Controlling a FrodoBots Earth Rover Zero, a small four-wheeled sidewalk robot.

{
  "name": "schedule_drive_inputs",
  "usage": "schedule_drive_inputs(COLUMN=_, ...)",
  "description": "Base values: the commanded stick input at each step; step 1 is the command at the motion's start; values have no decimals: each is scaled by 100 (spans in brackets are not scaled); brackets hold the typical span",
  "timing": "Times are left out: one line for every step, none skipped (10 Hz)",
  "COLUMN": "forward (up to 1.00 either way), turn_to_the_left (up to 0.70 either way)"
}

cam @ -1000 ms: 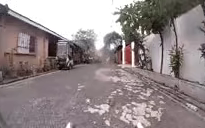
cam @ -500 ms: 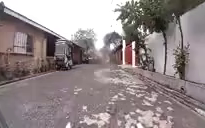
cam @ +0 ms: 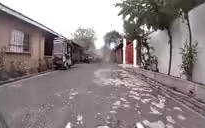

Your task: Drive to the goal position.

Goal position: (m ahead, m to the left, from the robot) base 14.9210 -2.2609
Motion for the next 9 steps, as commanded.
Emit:
schedule_drive_inputs(forward=55, turn_to_the_left=0)
schedule_drive_inputs(forward=54, turn_to_the_left=0)
schedule_drive_inputs(forward=52, turn_to_the_left=0)
schedule_drive_inputs(forward=51, turn_to_the_left=0)
schedule_drive_inputs(forward=51, turn_to_the_left=0)
schedule_drive_inputs(forward=51, turn_to_the_left=0)
schedule_drive_inputs(forward=51, turn_to_the_left=0)
schedule_drive_inputs(forward=51, turn_to_the_left=0)
schedule_drive_inputs(forward=51, turn_to_the_left=0)
